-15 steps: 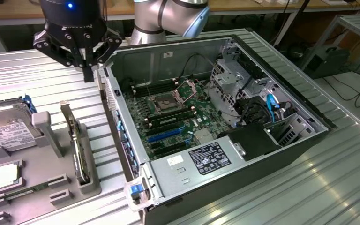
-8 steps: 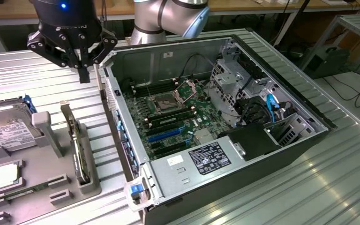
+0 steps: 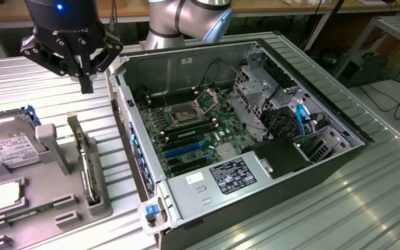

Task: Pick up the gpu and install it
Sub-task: 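Reach for the gpu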

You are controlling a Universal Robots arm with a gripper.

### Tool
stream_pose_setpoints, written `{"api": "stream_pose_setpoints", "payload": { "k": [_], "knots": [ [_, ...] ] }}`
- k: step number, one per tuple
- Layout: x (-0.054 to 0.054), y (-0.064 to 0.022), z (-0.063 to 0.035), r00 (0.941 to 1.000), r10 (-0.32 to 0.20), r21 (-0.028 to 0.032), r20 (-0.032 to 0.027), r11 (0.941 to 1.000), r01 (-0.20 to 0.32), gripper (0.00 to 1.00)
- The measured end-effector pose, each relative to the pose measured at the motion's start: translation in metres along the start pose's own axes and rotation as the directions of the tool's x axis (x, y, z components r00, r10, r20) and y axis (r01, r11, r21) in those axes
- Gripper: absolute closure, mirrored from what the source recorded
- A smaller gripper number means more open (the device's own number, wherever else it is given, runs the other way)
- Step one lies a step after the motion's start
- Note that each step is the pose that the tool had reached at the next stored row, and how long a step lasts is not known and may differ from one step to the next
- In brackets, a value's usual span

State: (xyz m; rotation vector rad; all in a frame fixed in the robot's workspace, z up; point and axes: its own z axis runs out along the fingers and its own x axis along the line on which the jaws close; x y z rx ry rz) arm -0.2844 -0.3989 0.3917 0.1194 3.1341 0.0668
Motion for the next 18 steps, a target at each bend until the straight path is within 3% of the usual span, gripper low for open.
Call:
{"api": "stream_pose_setpoints", "payload": {
  "k": [18],
  "knots": [
    [0.021,-0.0016,0.0001,1.0000,0.000,0.0002,-0.0032,1.0000,0.000,0.89]
  ]
}}
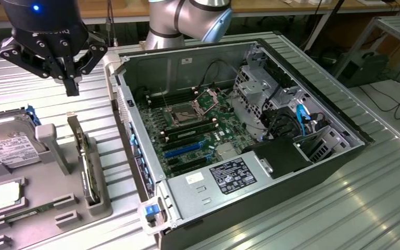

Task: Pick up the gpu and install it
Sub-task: 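Reach for the gpu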

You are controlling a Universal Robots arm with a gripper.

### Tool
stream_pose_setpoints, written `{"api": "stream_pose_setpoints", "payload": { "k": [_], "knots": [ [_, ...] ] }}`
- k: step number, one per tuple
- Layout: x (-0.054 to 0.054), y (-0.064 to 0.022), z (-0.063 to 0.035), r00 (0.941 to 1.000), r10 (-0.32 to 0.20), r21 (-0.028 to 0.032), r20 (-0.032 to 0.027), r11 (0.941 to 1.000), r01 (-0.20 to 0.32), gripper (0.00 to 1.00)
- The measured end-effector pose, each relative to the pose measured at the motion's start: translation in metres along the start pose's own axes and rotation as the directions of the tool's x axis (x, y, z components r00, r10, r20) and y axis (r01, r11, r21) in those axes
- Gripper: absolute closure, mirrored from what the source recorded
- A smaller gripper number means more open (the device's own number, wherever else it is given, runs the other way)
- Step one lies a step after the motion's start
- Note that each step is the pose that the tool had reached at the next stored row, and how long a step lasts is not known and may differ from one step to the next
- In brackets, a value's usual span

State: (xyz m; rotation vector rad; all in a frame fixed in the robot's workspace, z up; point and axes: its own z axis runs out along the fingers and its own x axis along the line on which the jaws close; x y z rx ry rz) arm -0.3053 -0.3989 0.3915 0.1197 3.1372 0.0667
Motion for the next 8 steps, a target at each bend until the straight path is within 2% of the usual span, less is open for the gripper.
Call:
{"api": "stream_pose_setpoints", "payload": {
  "k": [8],
  "knots": [
    [0.013,-0.0010,0.0000,1.0000,0.000,0.0002,-0.0017,1.0000,0.000,0.89]
  ]
}}
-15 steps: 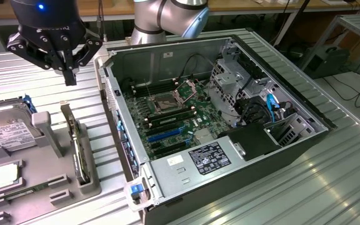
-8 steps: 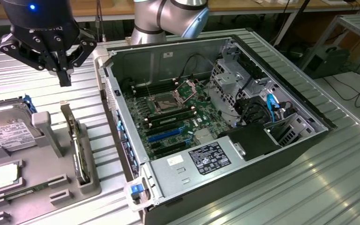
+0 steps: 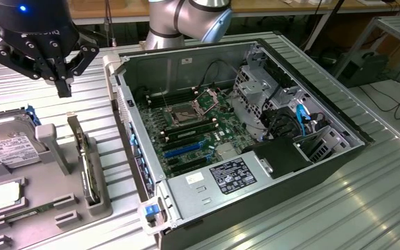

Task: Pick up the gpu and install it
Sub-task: 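Reach for the gpu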

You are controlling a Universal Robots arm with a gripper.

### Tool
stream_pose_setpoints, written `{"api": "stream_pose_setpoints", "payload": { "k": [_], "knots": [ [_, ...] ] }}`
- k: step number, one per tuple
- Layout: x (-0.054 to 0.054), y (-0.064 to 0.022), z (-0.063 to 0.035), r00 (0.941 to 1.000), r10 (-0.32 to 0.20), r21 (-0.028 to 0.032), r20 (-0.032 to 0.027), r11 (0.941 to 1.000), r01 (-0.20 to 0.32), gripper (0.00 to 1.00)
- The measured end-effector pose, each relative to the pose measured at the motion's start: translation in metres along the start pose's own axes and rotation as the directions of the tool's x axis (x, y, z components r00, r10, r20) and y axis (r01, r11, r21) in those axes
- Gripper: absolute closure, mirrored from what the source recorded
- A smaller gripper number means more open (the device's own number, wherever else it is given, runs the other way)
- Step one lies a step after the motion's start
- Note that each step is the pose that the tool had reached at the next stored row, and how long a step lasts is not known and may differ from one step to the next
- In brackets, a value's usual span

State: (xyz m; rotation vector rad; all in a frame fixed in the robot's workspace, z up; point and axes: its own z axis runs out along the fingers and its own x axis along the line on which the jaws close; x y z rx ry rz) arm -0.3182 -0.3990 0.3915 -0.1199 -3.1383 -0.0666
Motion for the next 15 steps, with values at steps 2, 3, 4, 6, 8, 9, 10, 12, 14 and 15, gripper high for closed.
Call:
{"api": "stream_pose_setpoints", "payload": {
  "k": [2,3,4,6,8,9,10,12,14,15],
  "knots": [
    [0.002,-0.0002,0.0000,1.0000,0.000,0.0000,-0.0002,1.0000,0.000,0.89],
    [0.003,-0.0002,0.0000,1.0000,0.000,0.0000,-0.0004,1.0000,0.000,0.89],
    [0.005,-0.0004,0.0001,1.0000,0.000,0.0000,-0.0008,1.0000,0.000,0.89],
    [0.007,-0.0006,0.0001,1.0000,0.000,0.0001,-0.0014,1.0000,0.000,0.89],
    [0.009,-0.0007,0.0001,1.0000,0.000,0.0001,-0.0017,1.0000,0.000,0.89],
    [0.010,-0.0008,0.0001,1.0000,0.000,0.0001,-0.0020,1.0000,0.000,0.89],
    [0.011,-0.0008,0.0001,1.0000,0.000,0.0001,-0.0023,1.0000,0.000,0.89],
    [0.013,-0.0010,0.0001,1.0000,0.000,0.0002,-0.0030,1.0000,0.000,0.89],
    [0.013,-0.0010,0.0001,1.0000,0.000,0.0002,-0.0031,1.0000,0.000,0.89],
    [0.013,-0.0010,0.0001,1.0000,0.000,0.0002,-0.0031,1.0000,0.000,0.89]
  ]
}}
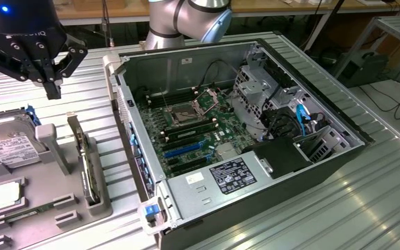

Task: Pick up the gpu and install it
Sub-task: 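Reach for the gpu, then pick up the gpu and move the gpu toward the slot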

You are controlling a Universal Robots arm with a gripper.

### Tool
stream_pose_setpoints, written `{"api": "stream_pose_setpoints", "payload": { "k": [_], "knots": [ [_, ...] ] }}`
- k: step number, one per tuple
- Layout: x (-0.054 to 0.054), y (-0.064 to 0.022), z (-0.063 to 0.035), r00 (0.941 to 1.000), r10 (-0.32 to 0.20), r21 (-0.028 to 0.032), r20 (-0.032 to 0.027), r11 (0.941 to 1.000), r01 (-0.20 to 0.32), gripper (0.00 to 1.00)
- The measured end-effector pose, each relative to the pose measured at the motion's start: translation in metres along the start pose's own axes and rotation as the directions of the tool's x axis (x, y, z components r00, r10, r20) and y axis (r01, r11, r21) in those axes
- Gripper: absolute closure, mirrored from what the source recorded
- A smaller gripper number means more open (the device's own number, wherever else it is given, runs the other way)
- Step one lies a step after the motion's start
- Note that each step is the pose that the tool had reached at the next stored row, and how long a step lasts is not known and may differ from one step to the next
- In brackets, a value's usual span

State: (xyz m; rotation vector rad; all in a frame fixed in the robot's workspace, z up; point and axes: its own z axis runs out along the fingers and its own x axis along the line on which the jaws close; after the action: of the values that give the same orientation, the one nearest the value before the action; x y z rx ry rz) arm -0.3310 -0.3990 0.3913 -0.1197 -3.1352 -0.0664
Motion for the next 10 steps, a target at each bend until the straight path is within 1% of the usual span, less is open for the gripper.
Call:
{"api": "stream_pose_setpoints", "payload": {
  "k": [10],
  "knots": [
    [0.0001,0.0000,0.0000,1.0000,0.000,0.0000,0.0000,1.0000,0.000,0.89]
  ]
}}
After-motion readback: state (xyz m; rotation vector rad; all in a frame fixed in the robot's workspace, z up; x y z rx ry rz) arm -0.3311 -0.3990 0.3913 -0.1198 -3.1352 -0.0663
